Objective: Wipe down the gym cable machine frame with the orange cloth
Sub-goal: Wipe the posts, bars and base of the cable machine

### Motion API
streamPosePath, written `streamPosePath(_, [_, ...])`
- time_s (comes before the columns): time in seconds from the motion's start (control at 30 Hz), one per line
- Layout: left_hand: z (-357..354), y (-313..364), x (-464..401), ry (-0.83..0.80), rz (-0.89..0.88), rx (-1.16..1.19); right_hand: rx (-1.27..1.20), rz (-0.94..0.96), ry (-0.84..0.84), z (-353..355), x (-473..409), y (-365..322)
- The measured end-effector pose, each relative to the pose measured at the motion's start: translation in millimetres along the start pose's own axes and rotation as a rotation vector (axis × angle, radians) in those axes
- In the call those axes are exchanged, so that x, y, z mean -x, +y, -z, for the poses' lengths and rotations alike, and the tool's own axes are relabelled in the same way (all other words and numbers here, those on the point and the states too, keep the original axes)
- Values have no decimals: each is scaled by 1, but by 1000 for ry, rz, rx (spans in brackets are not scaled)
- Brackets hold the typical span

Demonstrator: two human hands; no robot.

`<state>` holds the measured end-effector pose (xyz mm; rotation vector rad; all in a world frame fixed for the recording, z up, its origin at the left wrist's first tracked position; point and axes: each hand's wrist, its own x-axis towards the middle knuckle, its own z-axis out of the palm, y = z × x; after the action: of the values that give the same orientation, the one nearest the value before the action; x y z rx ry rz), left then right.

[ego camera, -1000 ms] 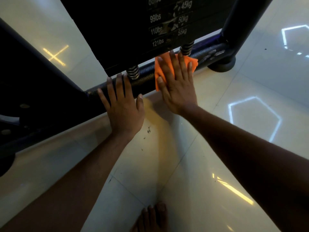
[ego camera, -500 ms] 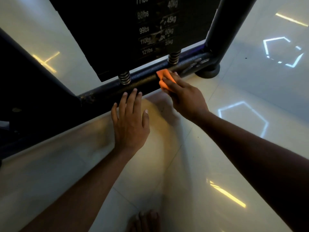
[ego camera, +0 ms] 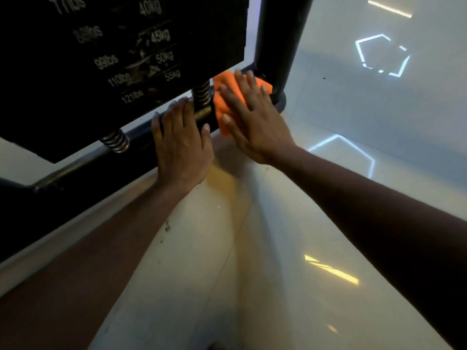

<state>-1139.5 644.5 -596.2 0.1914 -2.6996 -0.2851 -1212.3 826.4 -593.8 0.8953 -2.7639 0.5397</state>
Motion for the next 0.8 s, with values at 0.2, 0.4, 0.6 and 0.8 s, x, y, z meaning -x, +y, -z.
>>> streamPosePath(0.2, [-14,-4,-6,36,-12,-43,70,44,10,-26,-10,33])
streamPosePath(0.4, [-15,-1,-6,49,-21,-40,-26,-90,81,-37,-13,11])
streamPosePath(0.6, [-16,-6,-5,47,-47,-98,117,142,11,-20,-22,49])
streamPosePath(0.8, [-14,-6,-5,13,-40,-101,-12,-87,78,-42,-17,-4])
